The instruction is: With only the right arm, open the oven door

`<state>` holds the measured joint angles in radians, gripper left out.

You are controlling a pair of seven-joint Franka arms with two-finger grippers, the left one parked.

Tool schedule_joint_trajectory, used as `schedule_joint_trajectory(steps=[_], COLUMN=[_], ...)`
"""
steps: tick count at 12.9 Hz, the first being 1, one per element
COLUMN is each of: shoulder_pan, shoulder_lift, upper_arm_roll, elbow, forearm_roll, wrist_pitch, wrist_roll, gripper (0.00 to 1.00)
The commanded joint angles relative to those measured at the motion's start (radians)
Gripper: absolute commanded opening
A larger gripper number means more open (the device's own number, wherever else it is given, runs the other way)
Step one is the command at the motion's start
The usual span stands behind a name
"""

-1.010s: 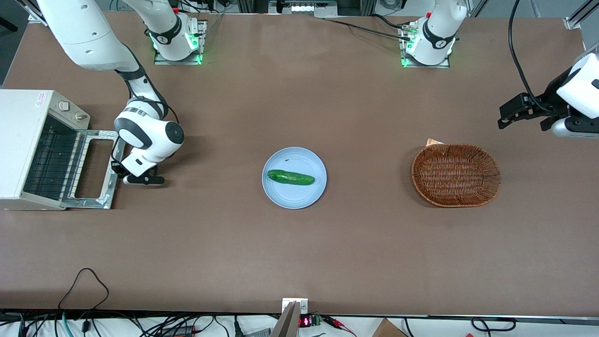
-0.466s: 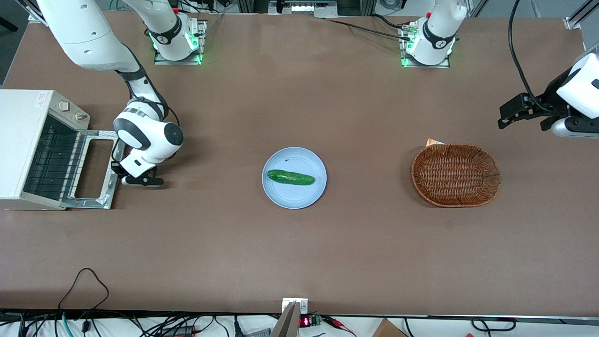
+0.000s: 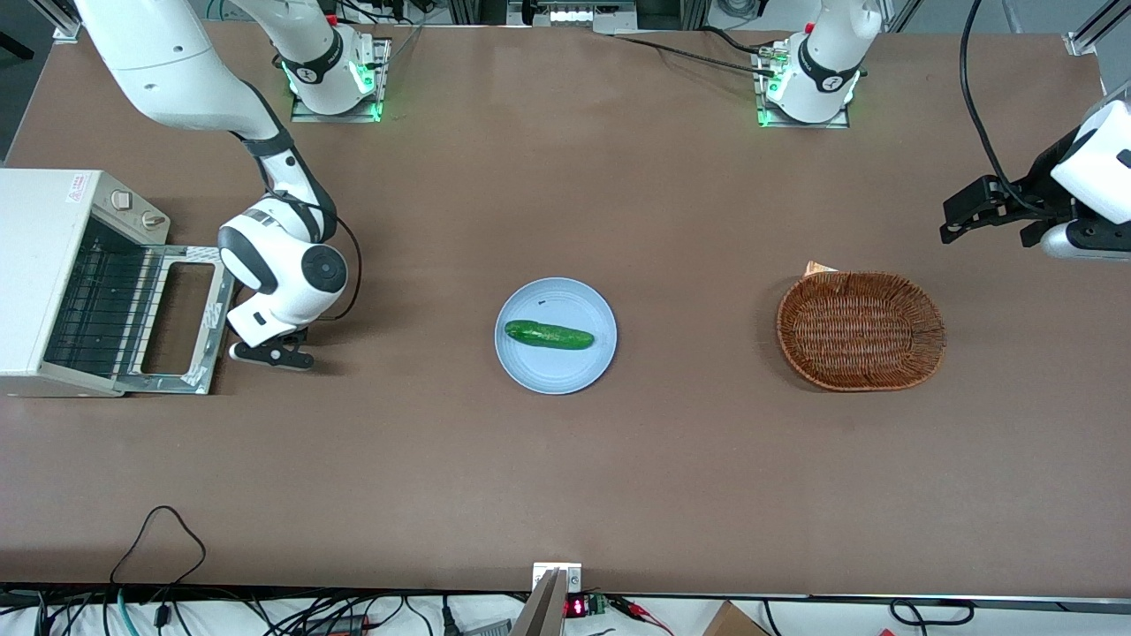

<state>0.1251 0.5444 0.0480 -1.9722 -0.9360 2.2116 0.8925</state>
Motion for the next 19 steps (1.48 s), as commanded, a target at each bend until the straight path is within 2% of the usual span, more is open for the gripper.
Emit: schedule_joint_trajectory(steps=[1,3,6,7,11,13,14,15,19], shoulder_pan=[-0.010,-0.021,-0.033,-0.056,-0.159,-0.186,-0.191,-0.194,-0.222], shoulder_lift=[-0.096,-0.112,-0.112,-0.113,-0.144,-0.190,-0.211,-0.234,-0.355], upper_arm_roll=[0.006,0.003,0.001,0.001,0.000,0.000,0.000,0.000,0.001], elbow=[0.050,0.166,0.361,0.421,0.605,0.610,0.610,0.605,0.531], forearm_roll=[0.274,0.458,0.658,0.728,0.945,1.000,1.006,1.007,1.008], wrist_pitch=[-0.048,-0.194,-0.415,-0.482,-0.688,-0.699,-0.702,-0.714,-0.704], wrist_roll=[-0.250,-0.454,-0.711,-0.765,-0.845,-0.843,-0.843,-0.845,-0.868], gripper=[0.21,0.24,0.58,0.65,0.67,0.70,0.88,0.99,0.99])
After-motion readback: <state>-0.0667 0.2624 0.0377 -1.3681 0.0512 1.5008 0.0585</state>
